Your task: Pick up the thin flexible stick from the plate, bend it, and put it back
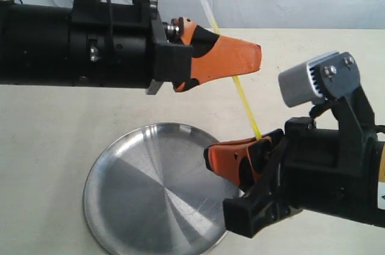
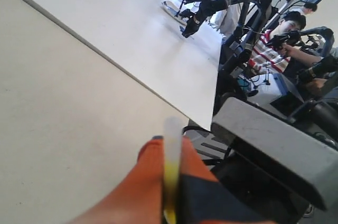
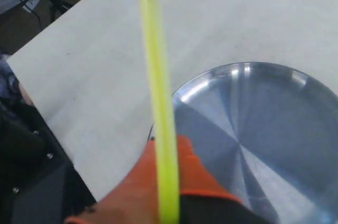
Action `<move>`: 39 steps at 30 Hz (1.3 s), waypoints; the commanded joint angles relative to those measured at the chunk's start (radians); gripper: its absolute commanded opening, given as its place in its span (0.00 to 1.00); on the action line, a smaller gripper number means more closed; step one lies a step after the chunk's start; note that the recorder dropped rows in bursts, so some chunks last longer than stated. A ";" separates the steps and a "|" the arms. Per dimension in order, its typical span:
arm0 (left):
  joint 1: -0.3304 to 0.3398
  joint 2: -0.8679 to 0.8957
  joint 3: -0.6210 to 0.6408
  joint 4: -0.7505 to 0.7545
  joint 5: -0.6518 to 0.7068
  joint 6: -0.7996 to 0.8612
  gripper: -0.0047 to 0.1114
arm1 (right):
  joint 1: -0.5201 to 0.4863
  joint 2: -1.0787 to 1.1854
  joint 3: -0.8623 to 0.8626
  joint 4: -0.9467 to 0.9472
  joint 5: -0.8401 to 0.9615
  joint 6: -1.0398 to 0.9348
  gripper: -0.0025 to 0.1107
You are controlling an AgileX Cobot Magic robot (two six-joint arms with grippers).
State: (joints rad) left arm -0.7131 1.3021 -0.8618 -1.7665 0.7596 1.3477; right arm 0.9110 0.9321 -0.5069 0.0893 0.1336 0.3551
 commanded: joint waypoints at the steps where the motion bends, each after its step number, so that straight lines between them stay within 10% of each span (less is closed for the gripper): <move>1: -0.017 0.001 0.007 0.022 -0.084 0.052 0.04 | -0.002 0.012 -0.008 0.037 -0.083 -0.007 0.02; 9: -0.017 0.001 0.007 0.252 -0.250 -0.021 0.04 | -0.004 -0.124 -0.008 0.048 -0.123 -0.009 0.02; 19: -0.017 0.001 0.007 0.022 0.142 0.019 0.04 | -0.004 -0.082 -0.008 -0.009 -0.028 -0.038 0.02; 30: -0.017 0.001 -0.020 0.211 -0.272 0.026 0.04 | 0.159 0.017 -0.035 0.051 -0.212 -0.049 0.02; 35: -0.017 0.001 0.002 0.411 -0.231 -0.145 0.04 | 0.124 -0.083 -0.076 0.048 -0.160 -0.091 0.02; 39: -0.017 0.001 0.003 0.289 -0.073 -0.125 0.04 | 0.034 -0.149 -0.075 0.018 -0.032 -0.103 0.02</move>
State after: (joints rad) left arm -0.7367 1.2871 -0.8820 -1.4836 0.6646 1.2040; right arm 0.9980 0.8444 -0.5504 0.1559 0.1152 0.2911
